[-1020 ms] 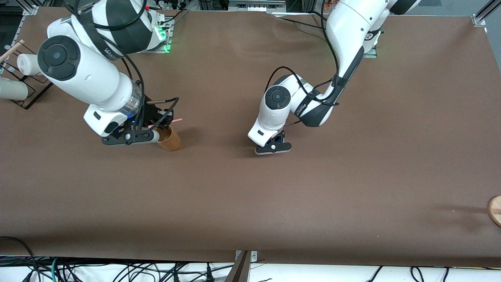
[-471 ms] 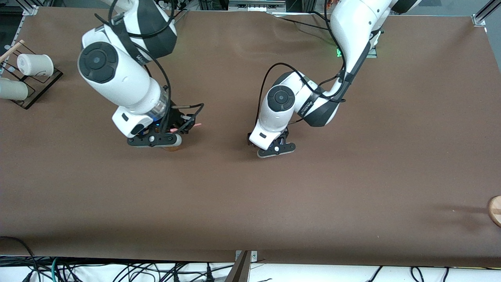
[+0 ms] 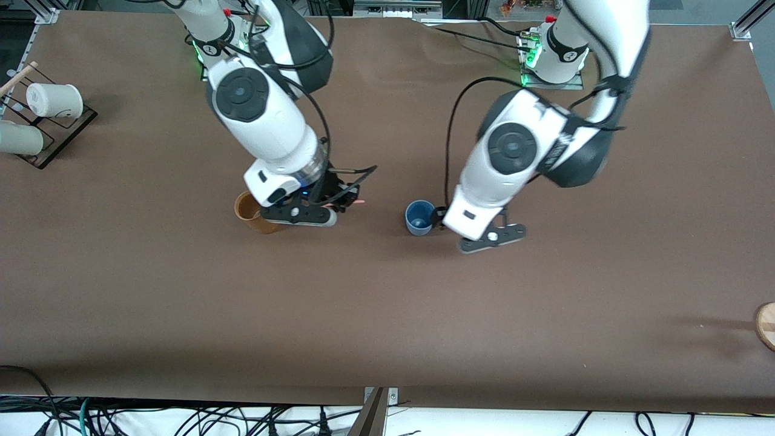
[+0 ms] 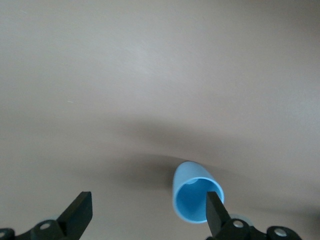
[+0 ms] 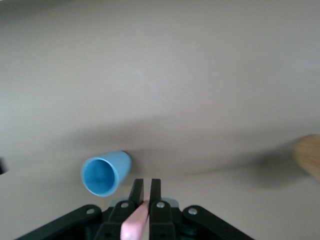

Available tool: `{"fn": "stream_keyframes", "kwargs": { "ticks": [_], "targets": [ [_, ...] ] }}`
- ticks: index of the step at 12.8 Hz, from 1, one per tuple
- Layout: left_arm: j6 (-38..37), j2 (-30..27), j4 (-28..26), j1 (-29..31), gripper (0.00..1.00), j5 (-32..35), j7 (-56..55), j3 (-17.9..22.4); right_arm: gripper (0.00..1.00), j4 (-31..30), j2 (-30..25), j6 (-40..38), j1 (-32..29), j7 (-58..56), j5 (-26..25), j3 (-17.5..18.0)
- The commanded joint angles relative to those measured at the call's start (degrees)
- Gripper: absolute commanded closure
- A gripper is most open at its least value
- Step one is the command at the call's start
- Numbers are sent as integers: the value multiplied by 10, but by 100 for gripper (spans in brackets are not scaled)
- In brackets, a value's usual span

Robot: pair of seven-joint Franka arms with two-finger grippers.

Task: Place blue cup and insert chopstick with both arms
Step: 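Set the blue cup down and open the left gripper, withdrawing it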

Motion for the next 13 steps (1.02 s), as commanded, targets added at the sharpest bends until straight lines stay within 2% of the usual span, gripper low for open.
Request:
{"fn": "stream_keyframes", "kwargs": {
  "ticks": [1,5,9,13],
  "targets": [
    [-41,-59,-11,59,0,-49,54,-3,100,28,39,59,27,51,-2,-3],
    [-129,-107,-2,141,0,-61,139,-2,100,64,79,83,54,104,-4,-6],
    [-174,-141,1,233,0,-58,282,-2,100,72,100,100,66,123,-19,-6],
    [-192,-173,-7,271,0,-49,366,8,100,70,123,100,86,127,-42,-7]
  ]
}}
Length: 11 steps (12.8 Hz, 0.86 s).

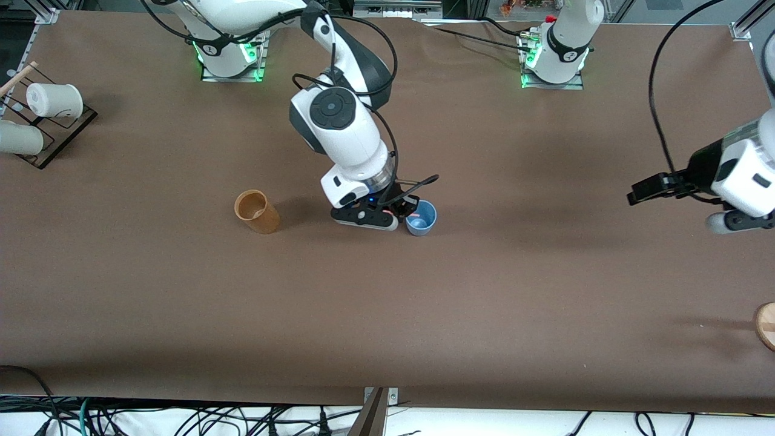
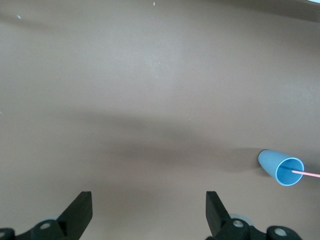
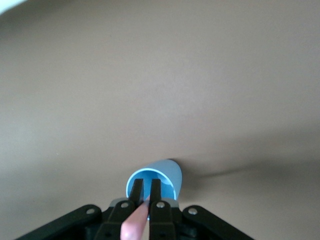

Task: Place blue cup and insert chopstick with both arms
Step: 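Lower the pink chopstick into the blue cup with the right gripper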

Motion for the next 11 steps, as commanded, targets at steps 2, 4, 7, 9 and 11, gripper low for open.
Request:
{"fn": "stream_keyframes", "kwargs": {
  "ticks": [2,4,7,9,11],
  "targets": [
    [-26,-36,-20,1,0,-4,113,42,70,20,27,1,13,20,-14,-4],
    [-26,-48,-23,-1,0,-4,130,60,0,21,28,1,15,18,-20,-5],
    [-32,-87,-59,-6,0,-4,155,62,0,25,12,-57,9,8,-22,-25],
    [-47,-94,-57,-21,0,-4,186,63,0,42,-17,-137,-13,-37,-20,-33],
    [-48,-108,-52,-45,0,-5,184,96,0,44,-55,-227,-60,-134,-14,-33]
  ]
}}
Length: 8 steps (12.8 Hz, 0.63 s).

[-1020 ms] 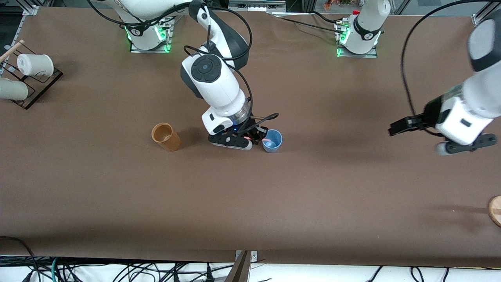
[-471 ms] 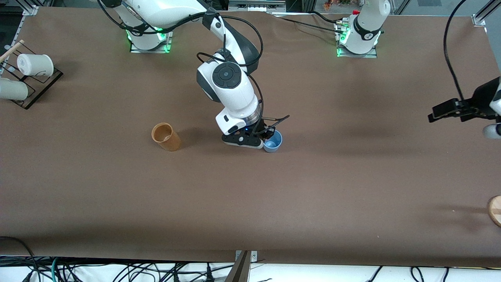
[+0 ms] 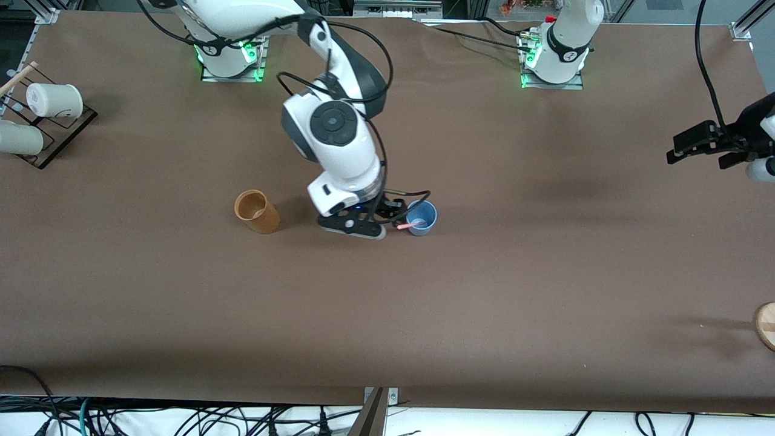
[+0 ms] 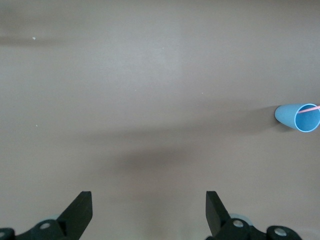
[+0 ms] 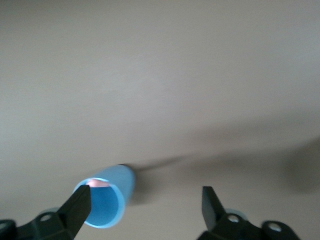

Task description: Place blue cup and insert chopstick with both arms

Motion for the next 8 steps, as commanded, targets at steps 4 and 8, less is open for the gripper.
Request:
{"fn": "stream_keyframes", "kwargs": {
  "ticks": [4,8],
  "targets": [
    [-13,-35,-21,-69,0,-7,7,83,0,-32,-121,-161,-124,-208,4,9],
    [-18,-39,-24,-73,0,-11,-30,83,0,-223,-290,-162,-201,-339,3,13]
  ]
}}
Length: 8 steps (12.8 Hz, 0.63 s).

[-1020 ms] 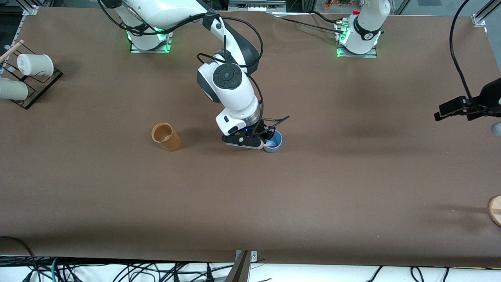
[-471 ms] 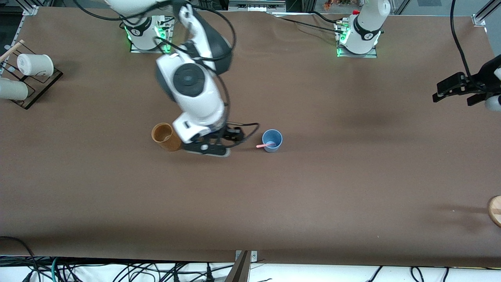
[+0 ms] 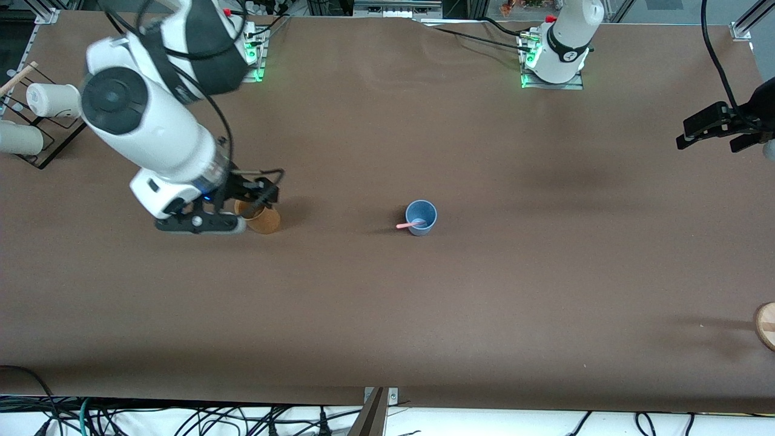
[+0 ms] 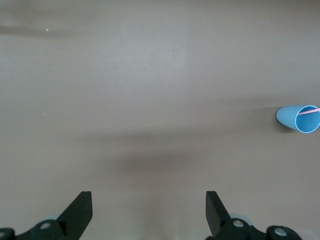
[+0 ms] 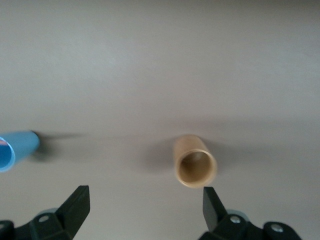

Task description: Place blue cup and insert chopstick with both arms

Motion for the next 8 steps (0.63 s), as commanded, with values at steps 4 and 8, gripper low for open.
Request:
{"fn": "stream_keyframes", "kwargs": {
  "ticks": [4,8],
  "targets": [
    [-20,-6,-9,-9,0,-10,-5,6,0,-212,-199,5,-94,-145,3,16],
    [-23,3,-7,-7,0,-10,-3,3,0,-185,-191,-26,-96,-149,2,19]
  ]
}}
